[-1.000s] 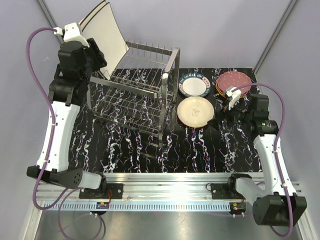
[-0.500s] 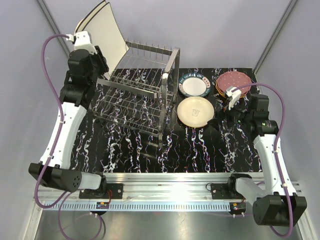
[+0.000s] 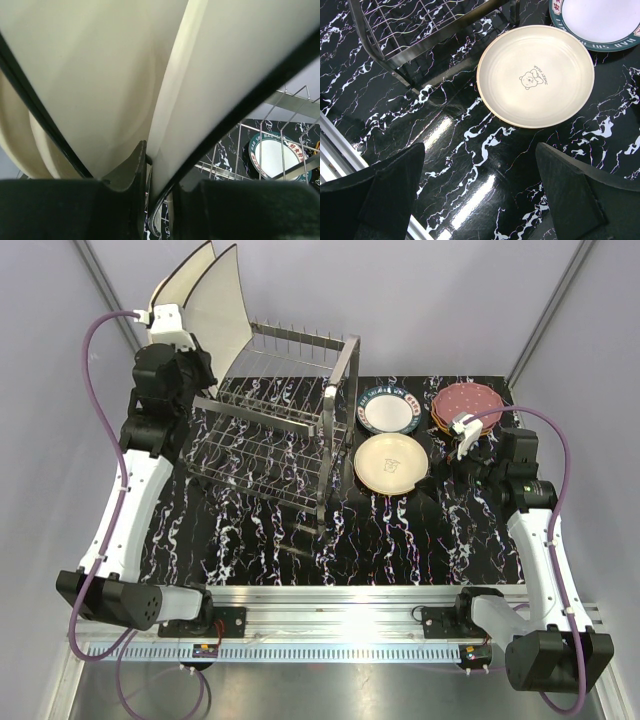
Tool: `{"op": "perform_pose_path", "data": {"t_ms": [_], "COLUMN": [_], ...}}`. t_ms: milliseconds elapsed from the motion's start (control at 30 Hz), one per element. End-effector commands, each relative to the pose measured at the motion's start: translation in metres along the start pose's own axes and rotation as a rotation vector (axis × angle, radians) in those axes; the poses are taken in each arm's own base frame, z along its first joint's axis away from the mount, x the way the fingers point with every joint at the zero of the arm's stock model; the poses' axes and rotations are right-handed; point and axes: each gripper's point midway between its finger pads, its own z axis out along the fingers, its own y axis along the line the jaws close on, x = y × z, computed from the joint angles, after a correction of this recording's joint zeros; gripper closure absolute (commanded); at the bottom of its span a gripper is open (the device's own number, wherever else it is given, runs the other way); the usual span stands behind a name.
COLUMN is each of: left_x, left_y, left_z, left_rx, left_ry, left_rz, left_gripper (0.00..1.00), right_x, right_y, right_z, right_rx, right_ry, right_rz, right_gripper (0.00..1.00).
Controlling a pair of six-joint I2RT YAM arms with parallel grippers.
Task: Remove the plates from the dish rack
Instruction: Grab a plate with the left arm
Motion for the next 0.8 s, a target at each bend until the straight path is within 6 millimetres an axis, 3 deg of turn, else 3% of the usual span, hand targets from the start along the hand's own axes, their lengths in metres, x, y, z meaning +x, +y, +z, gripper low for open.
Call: {"op": "perform_pose_path", "data": {"t_ms": [0, 433, 767], "left_x": [-0.053, -0.121, -0.143], "left_y": [0.010, -0.004, -0.013], "left_z": [-0.011, -0.043, -0.055], "left_rx": [-0.028, 0.049, 0.101], "left_ry": [-0.177, -0.389, -0.465], "left_rz": [0.003, 0.029, 0.009], "left_gripper": [0.94, 0.99, 1.00], "right_x": [-0.012, -0.012, -0.011], "right_y": [0.000, 0.000, 0.000], "right_z": [-0.004, -0.005, -0.004], "right_rx": [0.002, 0.005, 0.007], "right_ry": [-0.041, -0.039, -0.036], "right_rz": [-0.044, -0.043, -0.041], "right_gripper": [0.00, 0.00, 0.00]}}
